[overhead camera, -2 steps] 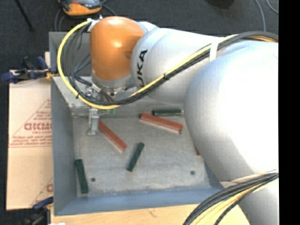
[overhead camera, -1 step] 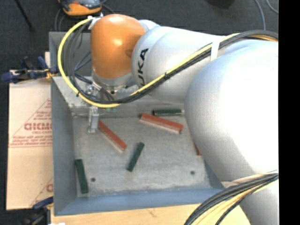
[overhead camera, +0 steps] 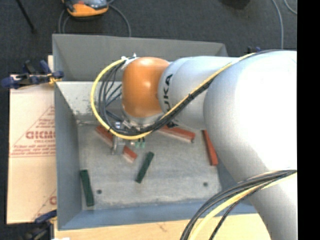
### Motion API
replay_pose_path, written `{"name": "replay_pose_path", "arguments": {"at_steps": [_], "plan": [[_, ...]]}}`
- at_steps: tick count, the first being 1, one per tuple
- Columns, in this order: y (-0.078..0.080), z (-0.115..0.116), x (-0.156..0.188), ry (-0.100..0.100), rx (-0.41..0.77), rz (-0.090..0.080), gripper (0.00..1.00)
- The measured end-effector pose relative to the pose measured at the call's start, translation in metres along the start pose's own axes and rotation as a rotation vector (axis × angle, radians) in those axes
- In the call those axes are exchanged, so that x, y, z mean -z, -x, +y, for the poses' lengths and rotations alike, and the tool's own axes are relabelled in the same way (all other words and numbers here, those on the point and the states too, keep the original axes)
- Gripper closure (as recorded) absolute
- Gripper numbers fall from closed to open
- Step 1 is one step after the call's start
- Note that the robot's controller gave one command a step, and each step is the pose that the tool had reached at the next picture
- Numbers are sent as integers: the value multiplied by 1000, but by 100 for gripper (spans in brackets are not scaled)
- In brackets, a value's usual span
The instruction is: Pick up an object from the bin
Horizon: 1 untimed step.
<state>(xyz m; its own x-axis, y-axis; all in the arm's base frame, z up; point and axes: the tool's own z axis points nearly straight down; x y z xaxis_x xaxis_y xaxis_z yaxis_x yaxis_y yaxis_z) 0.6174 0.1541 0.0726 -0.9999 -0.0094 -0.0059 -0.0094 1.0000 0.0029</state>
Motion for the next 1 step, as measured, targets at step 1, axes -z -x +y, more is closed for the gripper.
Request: {"name": "replay_pose_path", "arguments": {"at_steps": [1], "plan": [[0,0,0,0,-1,0,100]]}}
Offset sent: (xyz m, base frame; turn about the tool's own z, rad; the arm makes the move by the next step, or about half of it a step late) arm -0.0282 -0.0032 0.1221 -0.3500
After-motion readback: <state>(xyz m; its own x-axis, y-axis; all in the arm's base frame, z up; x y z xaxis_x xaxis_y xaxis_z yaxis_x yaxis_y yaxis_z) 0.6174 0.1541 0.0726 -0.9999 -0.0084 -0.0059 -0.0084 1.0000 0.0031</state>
